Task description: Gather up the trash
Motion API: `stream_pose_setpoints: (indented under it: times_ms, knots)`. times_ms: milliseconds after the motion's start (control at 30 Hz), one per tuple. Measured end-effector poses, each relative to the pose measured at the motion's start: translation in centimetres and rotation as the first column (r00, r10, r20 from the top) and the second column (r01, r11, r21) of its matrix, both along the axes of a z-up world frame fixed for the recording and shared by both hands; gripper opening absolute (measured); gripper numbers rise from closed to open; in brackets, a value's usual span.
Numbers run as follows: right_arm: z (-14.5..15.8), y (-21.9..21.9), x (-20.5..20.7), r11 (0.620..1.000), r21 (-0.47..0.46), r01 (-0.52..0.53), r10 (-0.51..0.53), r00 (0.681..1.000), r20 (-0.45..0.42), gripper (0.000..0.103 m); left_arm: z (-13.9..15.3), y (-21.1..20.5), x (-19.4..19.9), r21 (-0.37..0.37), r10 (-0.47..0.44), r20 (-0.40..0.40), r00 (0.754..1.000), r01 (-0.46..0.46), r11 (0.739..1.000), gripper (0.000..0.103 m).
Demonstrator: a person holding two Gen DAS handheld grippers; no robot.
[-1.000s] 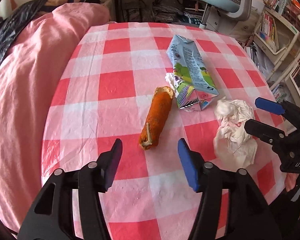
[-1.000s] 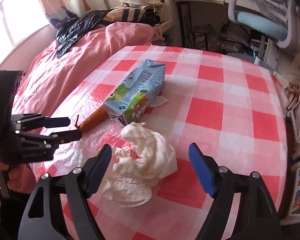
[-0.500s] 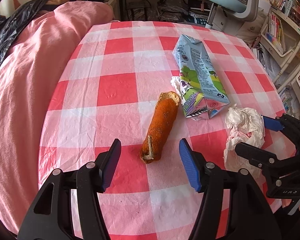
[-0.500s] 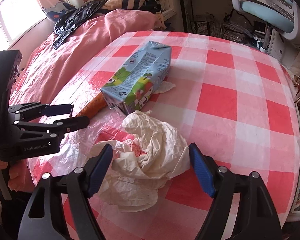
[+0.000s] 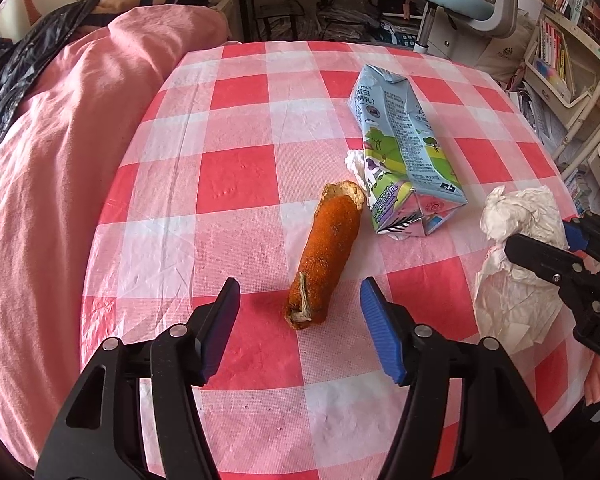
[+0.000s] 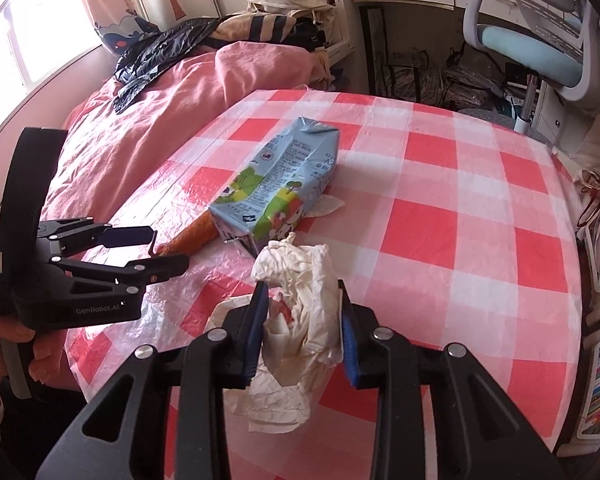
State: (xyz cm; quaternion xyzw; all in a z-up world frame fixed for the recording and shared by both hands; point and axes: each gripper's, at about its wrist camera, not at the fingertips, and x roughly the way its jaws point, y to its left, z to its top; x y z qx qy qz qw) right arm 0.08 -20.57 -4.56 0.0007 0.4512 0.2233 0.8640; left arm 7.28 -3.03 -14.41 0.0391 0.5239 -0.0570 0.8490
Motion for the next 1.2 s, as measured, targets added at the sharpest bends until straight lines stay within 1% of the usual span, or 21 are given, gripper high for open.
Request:
stream_pose_setpoints:
  times_ms: [67, 133, 233, 400, 533, 633, 667, 767, 867, 933, 967, 1033, 1100, 1133, 1167, 1200]
  knots:
    - [-0.1, 0.0, 0.1, 1.000, -0.003, 0.003, -0.003, 1.000, -0.002, 0.040, 0.0, -0.1, 0.0, 0.004, -0.002, 0.000, 1.000, 0.002, 1.000, 0.060]
    - [-0.1, 0.1, 0.2, 1.000, -0.002, 0.001, -0.001, 1.000, -0.004, 0.042, -0.1, -0.1, 0.0, 0.006, -0.003, -0.001, 1.000, 0.003, 1.000, 0.060]
    - [-0.1, 0.0, 0.3, 1.000, -0.002, 0.003, -0.003, 1.000, -0.007, 0.047, -0.1, -0.2, 0.1, 0.009, -0.001, -0.001, 1.000, 0.001, 1.000, 0.061]
    - [-0.3, 0.1, 0.3, 1.000, -0.008, -0.003, 0.003, 1.000, -0.011, 0.048, -0.3, -0.2, 0.2, 0.014, 0.002, 0.000, 1.000, -0.002, 1.000, 0.063]
    - [-0.6, 0.1, 0.5, 0.999, -0.034, 0.005, -0.005, 1.000, -0.026, 0.049, -0.4, -0.2, 0.3, 0.020, 0.004, -0.001, 1.000, -0.004, 1.000, 0.063]
    - [-1.0, -0.1, 0.6, 0.998, -0.054, 0.021, -0.023, 0.999, -0.034, 0.058, -0.3, -0.1, 0.4, 0.021, 0.013, 0.002, 1.000, -0.013, 1.000, 0.064]
    - [-1.1, -0.1, 0.6, 0.998, -0.064, 0.022, -0.024, 0.999, -0.039, 0.059, -0.3, 0.0, 0.4, 0.020, 0.017, 0.003, 1.000, -0.017, 1.000, 0.064]
    - [-1.7, 0.0, 0.7, 0.996, -0.090, 0.013, -0.019, 0.998, -0.062, 0.060, -0.4, 0.1, 0.5, 0.021, 0.022, 0.003, 1.000, -0.022, 1.000, 0.064]
    - [-1.8, 0.2, 0.5, 0.994, -0.109, 0.003, -0.010, 0.998, -0.062, 0.059, -0.4, 0.1, 0.5, 0.025, 0.024, 0.002, 1.000, -0.024, 0.999, 0.064]
    - [-1.8, 0.2, 0.4, 0.995, -0.101, -0.007, 0.000, 0.998, -0.065, 0.045, -0.4, 0.0, 0.5, 0.025, 0.024, 0.002, 1.000, -0.024, 0.999, 0.064]
    - [-1.7, 0.3, 0.4, 0.995, -0.098, -0.011, 0.005, 0.998, -0.063, 0.035, -0.5, 0.1, 0.5, 0.024, 0.024, 0.002, 1.000, -0.024, 0.999, 0.064]
    - [-1.5, 0.4, 0.2, 0.995, -0.100, -0.017, 0.013, 0.999, -0.048, 0.029, -0.5, 0.1, 0.5, 0.019, 0.021, 0.001, 1.000, -0.021, 1.000, 0.064]
    - [-1.2, 0.5, 0.0, 0.995, -0.103, -0.019, 0.016, 0.999, -0.032, 0.026, -0.4, -0.1, 0.5, 0.002, 0.010, 0.001, 1.000, -0.010, 1.000, 0.052]
    - [-1.1, 0.5, 0.0, 0.995, -0.103, -0.018, 0.015, 1.000, -0.025, 0.026, -0.4, -0.2, 0.4, -0.006, 0.003, -0.001, 1.000, -0.003, 1.000, 0.038]
    - [-1.0, 0.4, 0.0, 0.995, -0.100, -0.014, 0.012, 1.000, -0.017, 0.025, -0.3, -0.2, 0.4, -0.011, -0.001, 0.000, 1.000, 0.001, 1.000, 0.027]
    - [-0.8, 0.2, 0.0, 0.995, -0.095, -0.009, 0.008, 1.000, -0.007, 0.025, -0.3, -0.3, 0.3, -0.014, -0.002, 0.004, 1.000, 0.002, 1.000, 0.023]
